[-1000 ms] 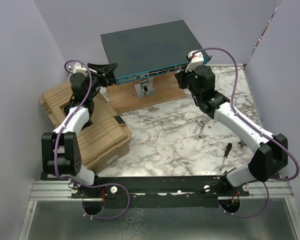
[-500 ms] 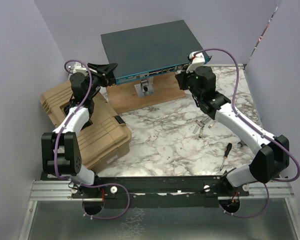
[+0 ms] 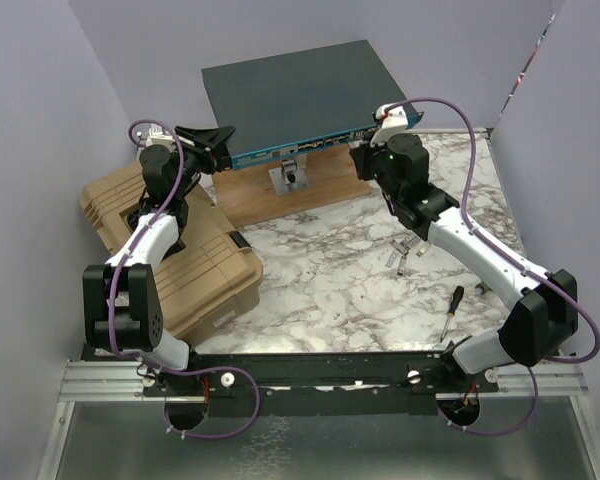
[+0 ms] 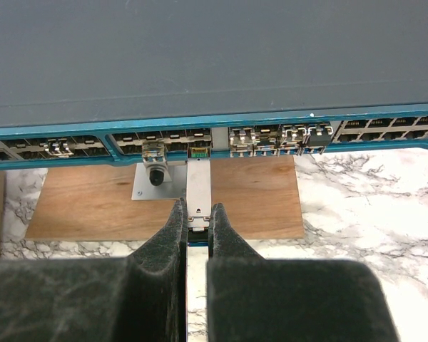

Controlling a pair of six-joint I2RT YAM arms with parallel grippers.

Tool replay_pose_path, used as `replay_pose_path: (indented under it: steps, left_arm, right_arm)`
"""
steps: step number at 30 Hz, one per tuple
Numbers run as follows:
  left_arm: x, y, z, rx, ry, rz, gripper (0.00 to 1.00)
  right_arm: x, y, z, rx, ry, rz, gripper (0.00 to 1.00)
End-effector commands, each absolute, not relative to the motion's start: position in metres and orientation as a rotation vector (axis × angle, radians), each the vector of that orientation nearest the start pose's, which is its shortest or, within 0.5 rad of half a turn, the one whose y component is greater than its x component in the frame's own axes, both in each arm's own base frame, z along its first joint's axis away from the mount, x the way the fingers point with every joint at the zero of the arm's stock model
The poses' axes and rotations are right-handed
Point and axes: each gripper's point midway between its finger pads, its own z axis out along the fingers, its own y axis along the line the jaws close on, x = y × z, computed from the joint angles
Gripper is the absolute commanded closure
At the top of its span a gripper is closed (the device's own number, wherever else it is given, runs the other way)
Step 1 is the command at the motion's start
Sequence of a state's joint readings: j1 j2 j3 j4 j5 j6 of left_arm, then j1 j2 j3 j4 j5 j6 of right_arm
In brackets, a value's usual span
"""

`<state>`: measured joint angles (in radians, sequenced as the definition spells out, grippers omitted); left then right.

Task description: Insert the plug into the switch port

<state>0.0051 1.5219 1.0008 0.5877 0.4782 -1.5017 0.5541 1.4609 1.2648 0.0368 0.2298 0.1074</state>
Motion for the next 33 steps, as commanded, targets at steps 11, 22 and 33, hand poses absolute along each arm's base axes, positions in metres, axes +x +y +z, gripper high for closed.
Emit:
replay_pose_path:
  steps: [11, 22, 33]
  left_arm:
    - [0.456, -0.145, 0.288, -0.791, 1.663, -1.492, 1.00]
    - [0.456, -0.145, 0.289, -0.788, 1.662, -1.492, 1.00]
    - [0.456, -0.145, 0.288, -0.790, 1.664, -1.491, 1.00]
  right_arm:
    - [0.430, 0.220, 0.306, -0.176, 1.721, 0.229, 0.99]
    - [0.431, 0.220, 0.307, -0.163, 1.717, 0.235, 0.99]
    - [0.432, 0.228, 0.313, -0.166, 1.707, 0.262, 1.00]
